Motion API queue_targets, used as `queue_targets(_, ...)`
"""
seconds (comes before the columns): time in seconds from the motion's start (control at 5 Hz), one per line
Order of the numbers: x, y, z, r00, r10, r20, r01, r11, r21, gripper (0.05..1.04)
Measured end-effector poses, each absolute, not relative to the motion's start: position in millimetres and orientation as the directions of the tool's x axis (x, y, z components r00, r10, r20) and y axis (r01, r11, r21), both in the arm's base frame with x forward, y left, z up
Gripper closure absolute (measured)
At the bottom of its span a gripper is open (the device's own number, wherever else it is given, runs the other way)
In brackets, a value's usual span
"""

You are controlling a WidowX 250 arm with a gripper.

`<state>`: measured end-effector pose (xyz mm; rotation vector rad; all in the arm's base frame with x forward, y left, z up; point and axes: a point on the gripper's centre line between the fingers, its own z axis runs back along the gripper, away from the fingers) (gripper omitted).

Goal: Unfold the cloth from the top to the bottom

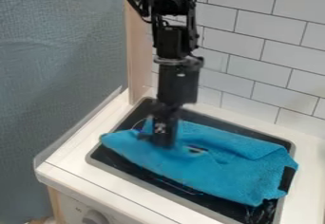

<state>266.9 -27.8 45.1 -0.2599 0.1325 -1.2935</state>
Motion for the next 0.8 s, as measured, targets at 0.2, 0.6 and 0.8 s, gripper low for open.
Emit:
queue_targets(0.2,249,-22,36,0.213,-0.977,0.014,0.93,0.199,-0.309,1.028)
queue_targets(0.6,235,-8,17,0.144,-0.988,-0.06,0.934,0.155,-0.323,1.011)
queue_targets(0.8,232,-8,13,0.156,-0.985,-0.07,0.922,0.171,-0.347,0.857)
